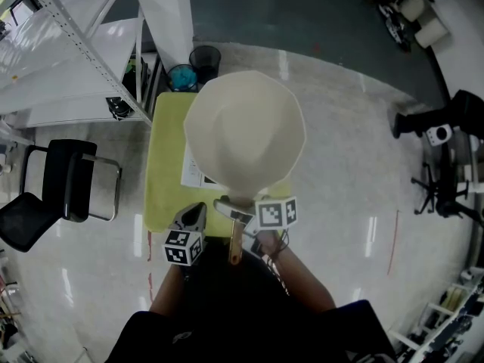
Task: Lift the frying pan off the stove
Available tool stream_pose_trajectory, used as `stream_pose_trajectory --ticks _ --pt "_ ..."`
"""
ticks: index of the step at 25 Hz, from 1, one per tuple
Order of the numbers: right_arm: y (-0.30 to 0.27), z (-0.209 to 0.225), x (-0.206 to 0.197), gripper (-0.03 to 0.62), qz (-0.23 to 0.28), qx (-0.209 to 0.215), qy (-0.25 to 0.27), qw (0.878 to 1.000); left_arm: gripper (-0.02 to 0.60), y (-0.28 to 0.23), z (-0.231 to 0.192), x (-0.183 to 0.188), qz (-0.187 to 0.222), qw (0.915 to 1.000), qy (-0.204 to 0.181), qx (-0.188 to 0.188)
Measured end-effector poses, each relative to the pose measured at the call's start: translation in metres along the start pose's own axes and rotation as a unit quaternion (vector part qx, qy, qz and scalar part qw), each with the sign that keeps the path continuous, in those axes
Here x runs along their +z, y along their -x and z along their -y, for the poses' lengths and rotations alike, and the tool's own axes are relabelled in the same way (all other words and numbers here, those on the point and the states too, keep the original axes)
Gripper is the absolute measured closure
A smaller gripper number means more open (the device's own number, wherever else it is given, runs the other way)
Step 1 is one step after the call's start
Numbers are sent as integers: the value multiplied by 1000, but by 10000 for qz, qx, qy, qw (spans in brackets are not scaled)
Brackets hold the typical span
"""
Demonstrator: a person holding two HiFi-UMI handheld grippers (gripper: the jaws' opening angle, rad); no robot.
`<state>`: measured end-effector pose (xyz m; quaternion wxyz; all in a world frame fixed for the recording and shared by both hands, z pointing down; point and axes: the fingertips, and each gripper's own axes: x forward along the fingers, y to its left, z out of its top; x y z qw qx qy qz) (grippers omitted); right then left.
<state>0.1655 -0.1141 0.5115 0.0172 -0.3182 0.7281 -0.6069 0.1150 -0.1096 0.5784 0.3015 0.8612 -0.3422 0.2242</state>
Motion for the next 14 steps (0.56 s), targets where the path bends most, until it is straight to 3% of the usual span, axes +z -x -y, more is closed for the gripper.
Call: stream_pose_trajectory --ticks 14 --pt "-2 -6 -3 410 -48 -60 100 9999 538 4 -2 1 25 10000 9 -13"
